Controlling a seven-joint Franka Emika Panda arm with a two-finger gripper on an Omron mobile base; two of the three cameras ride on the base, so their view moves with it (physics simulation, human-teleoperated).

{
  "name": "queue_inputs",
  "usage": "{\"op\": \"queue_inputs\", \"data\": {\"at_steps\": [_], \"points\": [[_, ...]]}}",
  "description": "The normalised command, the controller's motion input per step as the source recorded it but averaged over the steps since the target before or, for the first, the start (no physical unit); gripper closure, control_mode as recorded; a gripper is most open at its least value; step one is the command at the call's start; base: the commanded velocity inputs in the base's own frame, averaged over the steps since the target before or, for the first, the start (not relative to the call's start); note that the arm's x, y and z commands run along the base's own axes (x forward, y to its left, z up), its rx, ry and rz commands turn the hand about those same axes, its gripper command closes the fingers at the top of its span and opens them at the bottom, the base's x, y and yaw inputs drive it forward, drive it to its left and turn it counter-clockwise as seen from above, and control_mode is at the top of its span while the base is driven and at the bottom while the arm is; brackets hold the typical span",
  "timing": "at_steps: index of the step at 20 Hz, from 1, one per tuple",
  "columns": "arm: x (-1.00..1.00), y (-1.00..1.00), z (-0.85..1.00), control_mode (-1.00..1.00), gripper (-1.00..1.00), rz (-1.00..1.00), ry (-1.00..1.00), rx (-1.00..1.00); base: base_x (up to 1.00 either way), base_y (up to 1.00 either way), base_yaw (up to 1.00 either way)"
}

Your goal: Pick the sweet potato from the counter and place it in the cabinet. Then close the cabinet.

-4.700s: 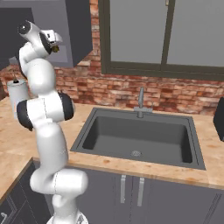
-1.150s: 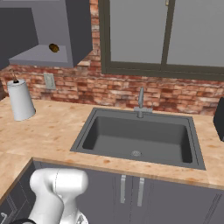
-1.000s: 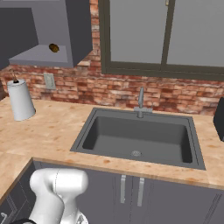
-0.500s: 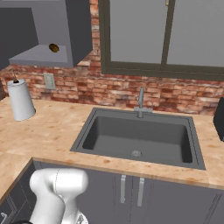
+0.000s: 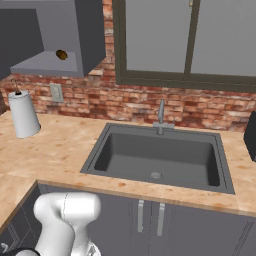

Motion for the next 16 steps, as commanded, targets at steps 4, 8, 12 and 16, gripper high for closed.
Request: {"op": "queue_inputs", "data": {"at_steps": [4, 8, 12, 16], "points": [[0.32, 0.37, -0.02, -1.00, -1.00, -0.01, -0.04, 0.00, 0.00, 0.00, 0.00], [0.36, 0.27, 0.00, -1.00, -1.00, -0.06, 0.00, 0.00, 0.00, 0.00, 0.00], [0.41, 0.21, 0.00, -1.00, -1.00, -0.09, 0.00, 0.01, 0.00, 0.00, 0.00], [0.30, 0.41, 0.00, -1.00, -1.00, -0.12, 0.00, 0.00, 0.00, 0.00, 0.00]]}}
